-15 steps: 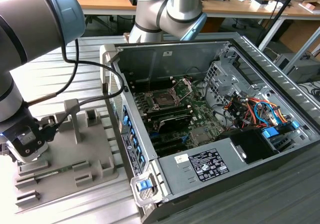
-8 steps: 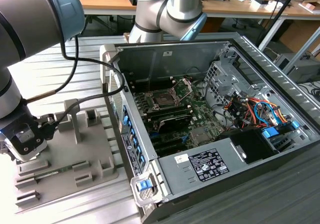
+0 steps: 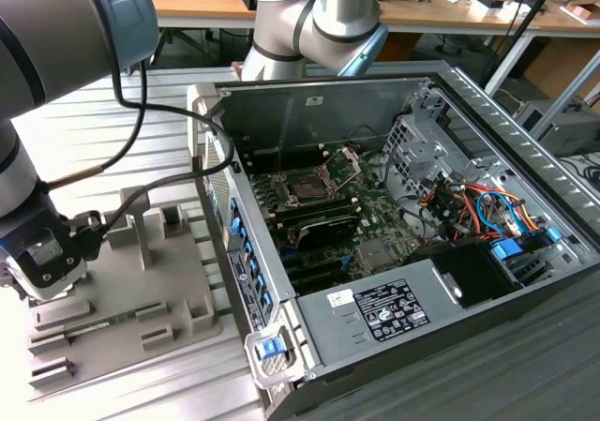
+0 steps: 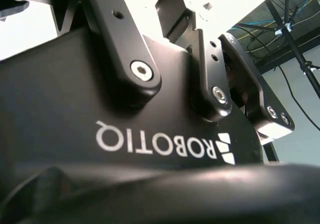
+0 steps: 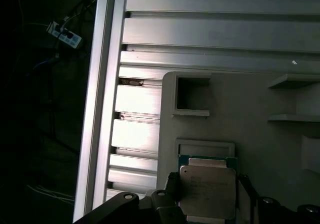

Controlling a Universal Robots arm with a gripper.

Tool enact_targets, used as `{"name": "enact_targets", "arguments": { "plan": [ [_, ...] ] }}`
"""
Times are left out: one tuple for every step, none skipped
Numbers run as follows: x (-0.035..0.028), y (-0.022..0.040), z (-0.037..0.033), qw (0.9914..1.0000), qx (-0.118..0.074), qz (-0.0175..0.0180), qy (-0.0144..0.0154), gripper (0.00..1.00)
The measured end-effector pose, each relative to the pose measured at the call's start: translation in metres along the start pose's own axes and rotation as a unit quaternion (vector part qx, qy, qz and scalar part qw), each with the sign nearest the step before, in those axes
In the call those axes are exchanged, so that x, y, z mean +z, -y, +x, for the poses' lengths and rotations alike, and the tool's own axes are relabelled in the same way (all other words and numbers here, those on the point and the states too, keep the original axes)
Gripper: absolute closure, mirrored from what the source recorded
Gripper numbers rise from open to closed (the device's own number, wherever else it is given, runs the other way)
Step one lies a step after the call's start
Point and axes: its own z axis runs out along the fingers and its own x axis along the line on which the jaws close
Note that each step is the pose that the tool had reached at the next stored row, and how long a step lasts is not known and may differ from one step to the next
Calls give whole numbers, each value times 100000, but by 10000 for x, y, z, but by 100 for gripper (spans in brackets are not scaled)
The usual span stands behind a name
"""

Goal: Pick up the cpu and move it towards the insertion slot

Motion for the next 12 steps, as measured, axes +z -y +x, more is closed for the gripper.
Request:
{"name": "enact_targets", "arguments": {
  "plan": [
    [-6,0,0,100000,1,2,0,45],
    [-12,-1,0,100000,-1,-3,4,45],
    [-20,-1,0,100000,-1,0,0,45],
    [-25,-2,0,100000,2,-3,3,45],
    [-32,-2,0,100000,2,0,-1,45],
    [-44,-3,0,100000,0,1,1,45],
    [-53,-3,0,100000,-1,1,-1,45],
    [-59,-4,0,100000,0,1,-2,45],
    [-68,-4,0,100000,0,1,-2,45],
    [-75,-5,0,100000,-2,0,-3,45],
    [-87,-5,0,100000,1,1,-4,45],
    [-98,-6,0,100000,-1,0,1,45]
  ]
}}
